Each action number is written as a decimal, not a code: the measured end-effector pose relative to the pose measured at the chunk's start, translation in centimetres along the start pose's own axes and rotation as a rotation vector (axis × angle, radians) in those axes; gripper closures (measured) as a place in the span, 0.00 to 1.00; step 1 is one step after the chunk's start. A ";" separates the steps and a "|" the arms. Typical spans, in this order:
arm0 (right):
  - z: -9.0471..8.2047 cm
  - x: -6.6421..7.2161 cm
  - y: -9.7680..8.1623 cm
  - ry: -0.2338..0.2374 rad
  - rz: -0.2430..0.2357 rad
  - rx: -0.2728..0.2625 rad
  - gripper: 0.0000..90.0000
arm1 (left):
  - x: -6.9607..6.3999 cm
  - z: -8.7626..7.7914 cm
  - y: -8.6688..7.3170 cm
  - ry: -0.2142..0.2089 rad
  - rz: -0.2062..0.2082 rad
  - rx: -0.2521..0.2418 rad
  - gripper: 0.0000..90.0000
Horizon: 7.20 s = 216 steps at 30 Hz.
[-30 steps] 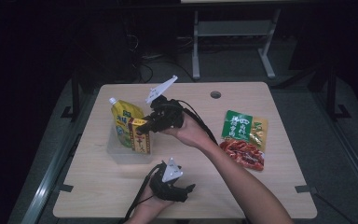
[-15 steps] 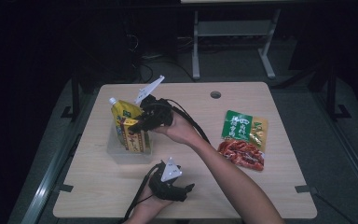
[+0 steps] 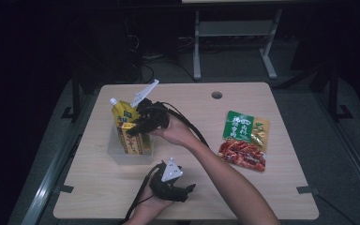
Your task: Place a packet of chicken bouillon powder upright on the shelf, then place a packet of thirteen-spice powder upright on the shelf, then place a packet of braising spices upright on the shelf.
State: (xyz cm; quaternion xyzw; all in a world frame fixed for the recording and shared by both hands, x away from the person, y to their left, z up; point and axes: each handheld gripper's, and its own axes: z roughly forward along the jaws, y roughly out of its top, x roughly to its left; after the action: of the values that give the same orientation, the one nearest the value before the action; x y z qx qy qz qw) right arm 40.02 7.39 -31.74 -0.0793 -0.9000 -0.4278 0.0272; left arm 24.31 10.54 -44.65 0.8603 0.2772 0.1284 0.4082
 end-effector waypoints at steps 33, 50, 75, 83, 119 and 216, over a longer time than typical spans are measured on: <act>3.1 0.8 -2.7 -0.024 -0.024 0.040 0.74 | -0.1 0.2 0.0 -0.012 -0.008 -0.007 0.25; 3.8 0.8 -3.3 -0.007 -0.002 0.061 0.71 | -0.1 0.2 0.1 -0.013 -0.014 -0.012 0.25; 0.2 1.0 -3.5 -0.032 0.015 -0.016 0.65 | -0.1 0.1 0.1 -0.014 -0.003 -0.009 0.25; -1.4 0.9 -4.0 -0.049 0.032 -0.031 0.64 | -0.4 0.3 0.1 -0.018 -0.026 -0.021 0.25; -9.8 0.4 -9.8 -0.142 0.165 -0.070 0.49 | 0.5 0.1 0.4 -0.020 -0.006 -0.026 0.25; -24.2 -5.6 -29.9 -0.557 0.743 -0.015 0.40 | 0.1 12.3 10.3 -0.093 0.040 0.004 0.67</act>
State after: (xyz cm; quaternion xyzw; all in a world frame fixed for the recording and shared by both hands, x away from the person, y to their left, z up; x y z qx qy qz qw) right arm 40.14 -30.57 -40.00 -0.5085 -0.7804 -0.3581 -0.0645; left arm 33.72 -2.44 -44.53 0.8715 0.2410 0.0960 0.4163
